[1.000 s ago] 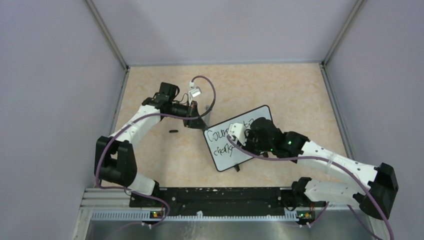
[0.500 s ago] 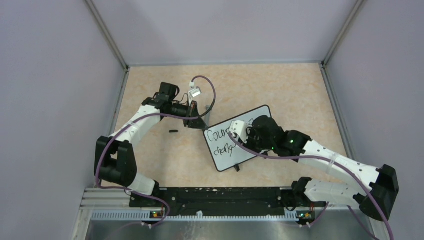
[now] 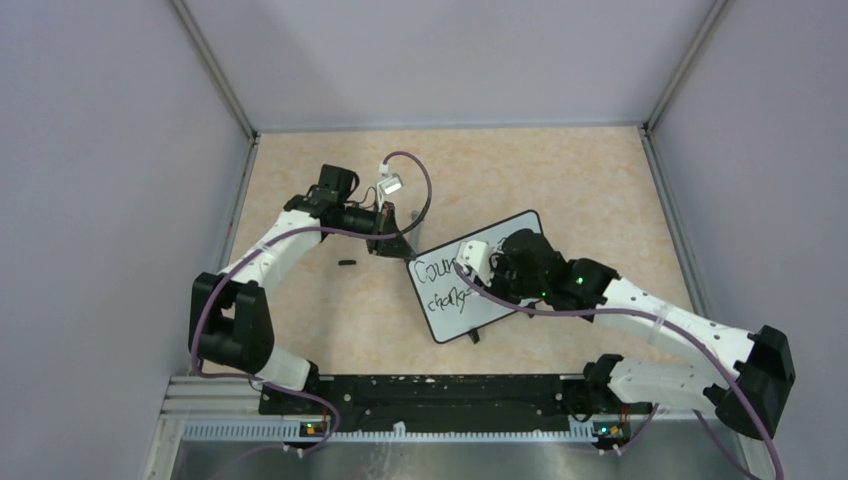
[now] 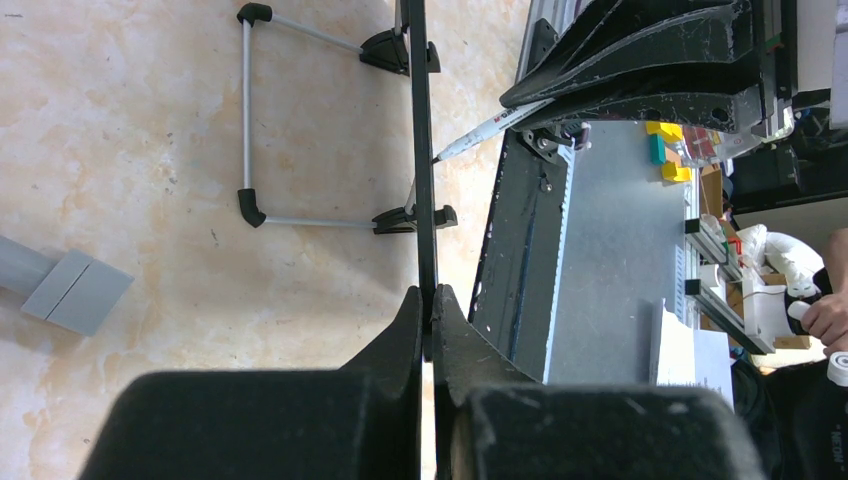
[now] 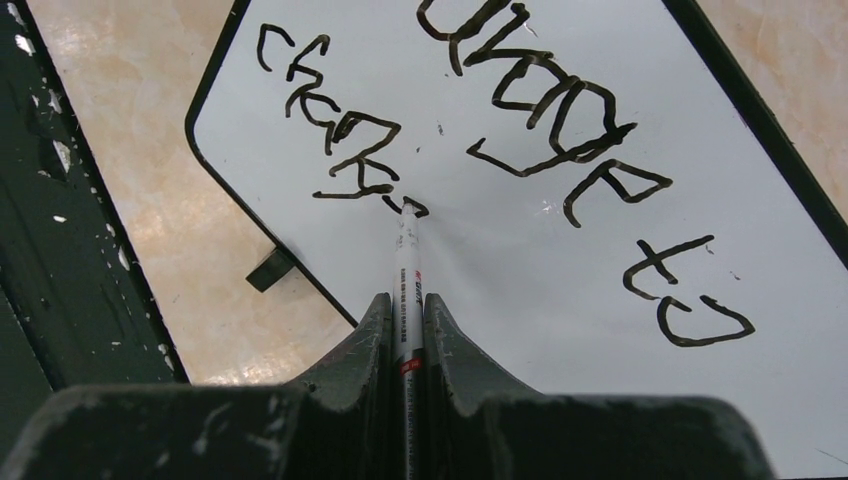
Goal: Write a sentence on the whiteboard
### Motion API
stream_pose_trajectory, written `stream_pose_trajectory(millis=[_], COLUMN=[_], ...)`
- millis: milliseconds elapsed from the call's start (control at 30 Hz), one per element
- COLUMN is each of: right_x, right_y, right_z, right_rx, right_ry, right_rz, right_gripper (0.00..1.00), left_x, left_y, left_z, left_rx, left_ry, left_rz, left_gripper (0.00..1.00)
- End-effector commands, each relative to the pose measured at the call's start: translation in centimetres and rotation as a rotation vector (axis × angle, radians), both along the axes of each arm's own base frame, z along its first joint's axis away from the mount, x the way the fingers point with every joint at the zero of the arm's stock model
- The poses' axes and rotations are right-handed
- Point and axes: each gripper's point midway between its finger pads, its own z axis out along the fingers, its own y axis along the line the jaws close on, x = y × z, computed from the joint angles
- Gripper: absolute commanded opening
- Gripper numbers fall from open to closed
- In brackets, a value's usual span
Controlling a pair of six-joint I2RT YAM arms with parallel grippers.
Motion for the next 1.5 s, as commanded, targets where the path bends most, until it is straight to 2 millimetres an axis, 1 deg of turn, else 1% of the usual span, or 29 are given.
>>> stream_pose_trajectory(millis=[0,200,500,600,767,1000,1133,1233,1367,1467], right_x=[1.1,0.5,-0.6,-0.7,-0.1,1.0,1.2,0.9,-0.5,-1.0], right_y=[1.1,0.5,-0.5,-0.8,-1.2,-1.8,-1.8,-1.5,-0.9,-1.4], right_z=[1.3,-0.3,-1.7,-2.0,-1.5,0.2,0.5,0.8,2.5,3.3], right_rx=[0.039,-0.006,-0.044,-0.058,-0.062,-0.043,-0.043,-0.027,0.021,0.050], right_ry=[-0.037,-0.015,0.019,0.018,-0.013,-0.059,-0.067,-0.053,-0.004,-0.013], right_rz=[0.000,0.014,0.040,0.036,0.007,-0.049,-0.058,-0.046,0.000,-0.010], right_gripper=[0.00,0.00,0.00,0.00,0.00,0.00,0.00,0.00,0.00,0.00], left_x=[0.1,0.1,0.2,0.2,0.2,0.2,0.3,0.3,0.2,0.2], left_y=[-0.2,-0.2,-0.2,-0.2,-0.2,-0.2,-0.2,-0.3,-0.2,-0.3], left_z=[-0.9,-0.9,-1.0,-0.9,-1.0,-0.9,-0.8,-0.8,-0.8,-0.7], left_rx=[0.027,0.028,0.029,0.030,0.031,0.030,0.029,0.030,0.030,0.028], left_ry=[-0.006,-0.008,-0.006,-0.006,-0.006,-0.002,-0.004,-0.006,-0.007,-0.010], left_rz=[-0.007,-0.006,-0.006,-0.005,-0.003,-0.003,-0.003,-0.003,-0.004,-0.006], left_gripper=[0.00,0.00,0.00,0.00,0.00,0.00,0.00,0.00,0.00,0.00])
